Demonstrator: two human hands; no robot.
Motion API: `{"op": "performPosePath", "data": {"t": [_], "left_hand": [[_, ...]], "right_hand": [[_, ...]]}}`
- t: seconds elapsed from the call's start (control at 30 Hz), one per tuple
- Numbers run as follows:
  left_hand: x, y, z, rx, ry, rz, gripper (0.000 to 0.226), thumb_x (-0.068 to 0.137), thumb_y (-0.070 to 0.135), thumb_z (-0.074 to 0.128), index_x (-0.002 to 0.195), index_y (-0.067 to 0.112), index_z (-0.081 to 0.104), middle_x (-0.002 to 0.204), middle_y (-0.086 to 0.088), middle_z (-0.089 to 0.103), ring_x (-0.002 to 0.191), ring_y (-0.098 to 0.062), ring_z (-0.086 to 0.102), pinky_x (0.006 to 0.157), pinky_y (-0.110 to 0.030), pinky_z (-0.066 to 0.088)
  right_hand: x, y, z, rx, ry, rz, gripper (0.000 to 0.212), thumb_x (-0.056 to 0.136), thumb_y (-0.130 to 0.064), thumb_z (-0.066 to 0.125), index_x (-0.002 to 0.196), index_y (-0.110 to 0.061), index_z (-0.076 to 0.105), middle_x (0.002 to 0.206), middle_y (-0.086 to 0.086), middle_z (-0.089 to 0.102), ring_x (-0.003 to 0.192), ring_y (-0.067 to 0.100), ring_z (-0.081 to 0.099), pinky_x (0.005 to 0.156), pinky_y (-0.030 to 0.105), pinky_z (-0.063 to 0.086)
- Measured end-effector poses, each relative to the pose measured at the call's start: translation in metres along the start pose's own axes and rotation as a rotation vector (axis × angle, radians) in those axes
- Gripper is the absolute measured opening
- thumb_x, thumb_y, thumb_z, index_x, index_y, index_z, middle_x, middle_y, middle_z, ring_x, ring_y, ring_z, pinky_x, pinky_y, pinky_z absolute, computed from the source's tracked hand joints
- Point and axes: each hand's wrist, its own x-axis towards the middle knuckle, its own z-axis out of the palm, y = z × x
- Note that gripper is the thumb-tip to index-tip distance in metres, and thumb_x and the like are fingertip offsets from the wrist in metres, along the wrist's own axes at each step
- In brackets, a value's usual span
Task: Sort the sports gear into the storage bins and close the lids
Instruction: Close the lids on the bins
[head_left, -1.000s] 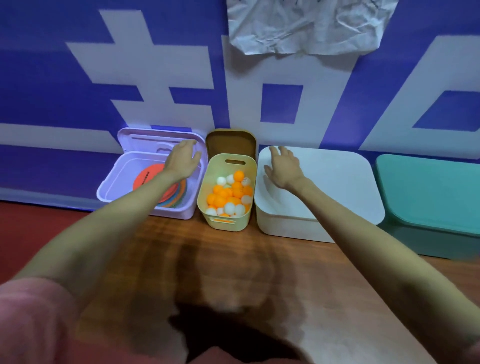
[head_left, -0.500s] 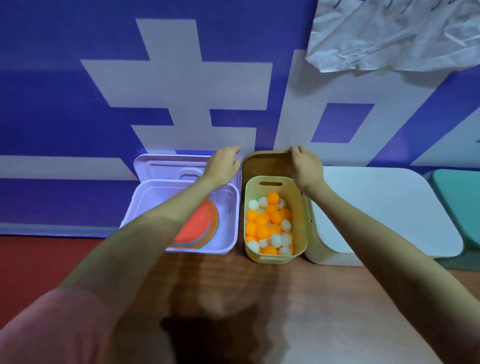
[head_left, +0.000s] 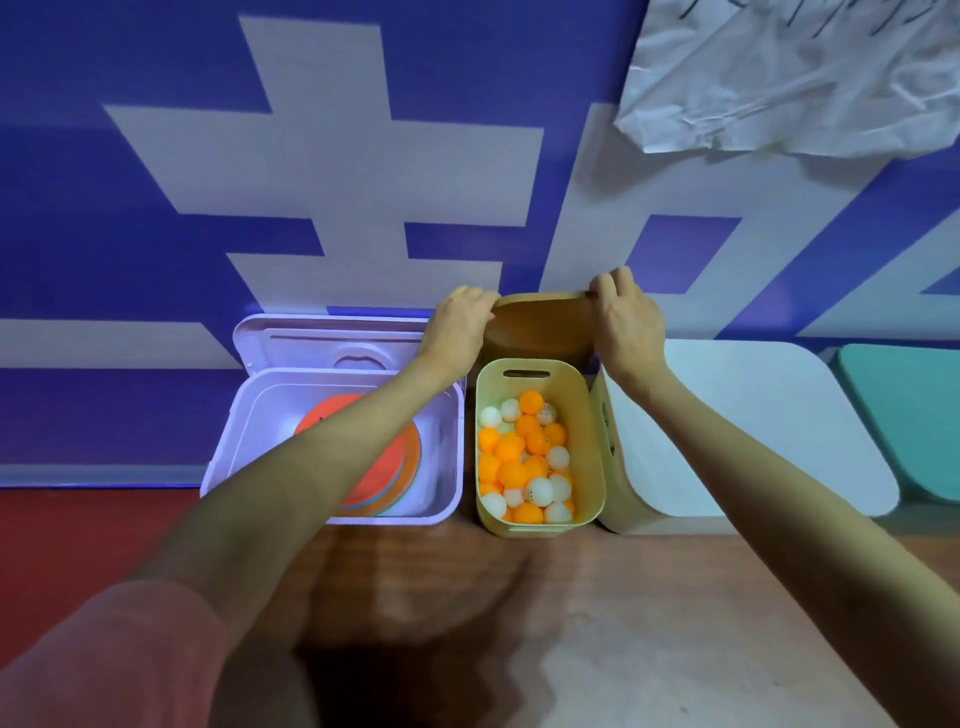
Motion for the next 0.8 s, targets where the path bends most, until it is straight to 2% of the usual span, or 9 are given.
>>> {"op": "performPosePath", "data": {"t": [0.1, 0.2, 0.3, 0.43, 0.53, 0.63, 0.73, 0.8], "left_hand": [[-0.009, 0.009, -0.015, -0.011, 0.067, 0.068, 0.02, 0.094, 0.007, 0.054, 0.11, 0.002, 0.065, 0.103, -0.016, 0.067, 0.096, -0.029, 0.06, 0.081, -0.032, 0.046], [-0.027, 0.015, -0.03, -0.018, 0.118, 0.124, 0.017, 0.092, 0.003, 0.054, 0.103, 0.0, 0.067, 0.096, -0.017, 0.067, 0.089, -0.031, 0.06, 0.076, -0.031, 0.045], [-0.052, 0.021, -0.038, 0.008, 0.121, 0.22, 0.015, 0.089, 0.003, 0.052, 0.096, -0.001, 0.065, 0.09, -0.017, 0.066, 0.082, -0.032, 0.059, 0.07, -0.029, 0.041], [-0.09, 0.023, -0.036, 0.099, 0.113, 0.31, 0.014, 0.088, 0.009, 0.048, 0.092, 0.006, 0.061, 0.089, -0.011, 0.062, 0.082, -0.029, 0.055, 0.064, -0.038, 0.051], [-0.116, 0.025, -0.028, 0.169, 0.087, 0.333, 0.017, 0.088, 0.013, 0.047, 0.094, 0.007, 0.061, 0.102, -0.01, 0.062, 0.091, -0.027, 0.054, 0.067, -0.039, 0.052], [-0.139, 0.026, -0.018, 0.175, 0.056, 0.343, 0.019, 0.085, 0.008, 0.052, 0.1, 0.007, 0.064, 0.117, -0.012, 0.062, 0.1, -0.029, 0.059, 0.069, -0.037, 0.055], [-0.153, 0.022, -0.007, 0.206, 0.014, 0.418, 0.037, 0.085, 0.009, 0.042, 0.112, 0.006, 0.067, 0.125, -0.014, 0.063, 0.105, -0.031, 0.065, 0.074, -0.035, 0.056], [-0.16, 0.02, 0.002, 0.199, -0.023, 0.434, 0.041, 0.086, 0.012, 0.04, 0.116, 0.004, 0.067, 0.123, -0.015, 0.064, 0.107, -0.03, 0.065, 0.076, -0.036, 0.058]], "right_hand": [[-0.011, 0.003, -0.022, 0.026, 0.128, -0.035, 0.021, 0.079, -0.001, 0.071, 0.096, -0.001, 0.059, 0.091, 0.018, 0.059, 0.064, 0.03, 0.055, 0.052, 0.026, 0.032], [-0.031, 0.007, -0.039, 0.038, 0.198, -0.126, 0.023, 0.073, 0.002, 0.074, 0.09, 0.0, 0.059, 0.084, 0.018, 0.058, 0.064, 0.03, 0.052, 0.053, 0.027, 0.03], [-0.055, 0.007, -0.05, 0.079, 0.215, -0.203, 0.025, 0.069, 0.004, 0.074, 0.086, -0.001, 0.057, 0.081, 0.018, 0.058, 0.063, 0.032, 0.051, 0.05, 0.031, 0.035], [-0.095, 0.004, -0.052, 0.145, 0.156, -0.223, 0.023, 0.07, 0.006, 0.069, 0.089, -0.002, 0.057, 0.078, 0.017, 0.06, 0.06, 0.035, 0.055, 0.048, 0.031, 0.036], [-0.126, 0.003, -0.043, 0.136, 0.081, -0.269, 0.044, 0.066, 0.006, 0.069, 0.109, 0.0, 0.061, 0.088, 0.017, 0.067, 0.07, 0.036, 0.062, 0.058, 0.033, 0.049], [-0.15, 0.004, -0.032, 0.118, 0.069, -0.322, 0.052, 0.067, 0.005, 0.068, 0.119, 0.001, 0.059, 0.091, 0.017, 0.067, 0.074, 0.035, 0.063, 0.065, 0.034, 0.052], [-0.168, 0.003, -0.021, 0.135, 0.015, -0.347, 0.048, 0.078, -0.009, 0.049, 0.125, -0.002, 0.057, 0.11, 0.016, 0.066, 0.09, 0.034, 0.064, 0.076, 0.035, 0.053], [-0.18, 0.001, -0.01, 0.125, -0.031, -0.348, 0.05, 0.081, -0.015, 0.038, 0.125, -0.001, 0.058, 0.118, 0.017, 0.063, 0.101, 0.034, 0.064, 0.082, 0.037, 0.053]]}}
